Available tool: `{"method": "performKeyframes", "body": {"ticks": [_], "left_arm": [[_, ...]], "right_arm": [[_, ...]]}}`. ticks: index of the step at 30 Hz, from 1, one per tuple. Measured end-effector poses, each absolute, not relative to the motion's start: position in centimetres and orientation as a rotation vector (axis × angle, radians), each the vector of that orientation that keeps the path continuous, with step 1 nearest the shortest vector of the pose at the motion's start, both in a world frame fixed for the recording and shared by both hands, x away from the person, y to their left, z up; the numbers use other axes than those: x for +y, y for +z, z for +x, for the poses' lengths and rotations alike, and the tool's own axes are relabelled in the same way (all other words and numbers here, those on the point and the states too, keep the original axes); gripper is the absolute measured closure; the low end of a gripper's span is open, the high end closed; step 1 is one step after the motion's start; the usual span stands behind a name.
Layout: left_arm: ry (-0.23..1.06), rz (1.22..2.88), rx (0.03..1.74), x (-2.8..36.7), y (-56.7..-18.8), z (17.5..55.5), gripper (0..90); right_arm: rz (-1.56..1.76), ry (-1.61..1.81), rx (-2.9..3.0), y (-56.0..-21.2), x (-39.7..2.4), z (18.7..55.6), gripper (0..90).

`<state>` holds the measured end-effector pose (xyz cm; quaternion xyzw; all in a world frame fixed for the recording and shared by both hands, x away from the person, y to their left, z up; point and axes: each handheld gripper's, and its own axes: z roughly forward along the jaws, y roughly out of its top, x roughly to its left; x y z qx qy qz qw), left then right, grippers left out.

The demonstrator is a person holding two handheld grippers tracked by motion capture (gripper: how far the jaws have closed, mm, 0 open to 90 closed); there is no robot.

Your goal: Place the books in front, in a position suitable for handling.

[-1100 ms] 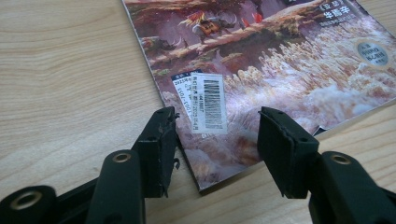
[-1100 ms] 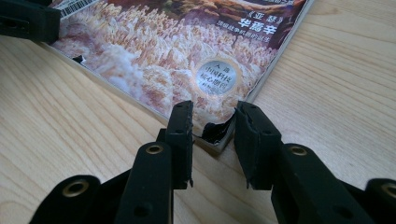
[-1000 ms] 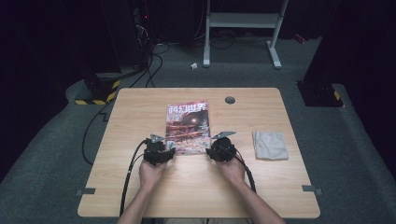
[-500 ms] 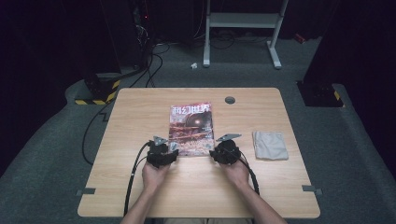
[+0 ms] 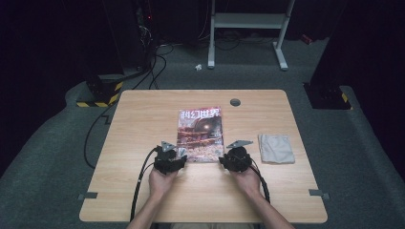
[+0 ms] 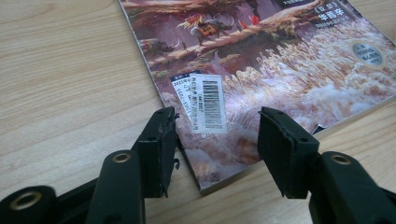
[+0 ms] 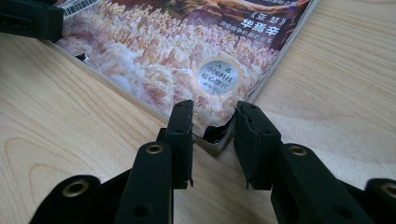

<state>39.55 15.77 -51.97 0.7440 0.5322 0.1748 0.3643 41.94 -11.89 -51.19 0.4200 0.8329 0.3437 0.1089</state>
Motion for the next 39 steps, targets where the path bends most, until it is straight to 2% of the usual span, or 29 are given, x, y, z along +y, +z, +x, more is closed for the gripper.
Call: {"method": "performKeyframes", "body": {"ticks": [19,39], "left_arm": [[0.430,1.947,1.322,13.8,-51.9,38.0,47.5],[0.415,1.960,1.277,11.8,-52.0,34.8,47.4]], "right_arm": [[1.248,1.015,2.443,-51.2,-14.3,39.9,67.7],[1.259,1.069,2.413,-51.6,-17.0,35.9,67.7]]}}
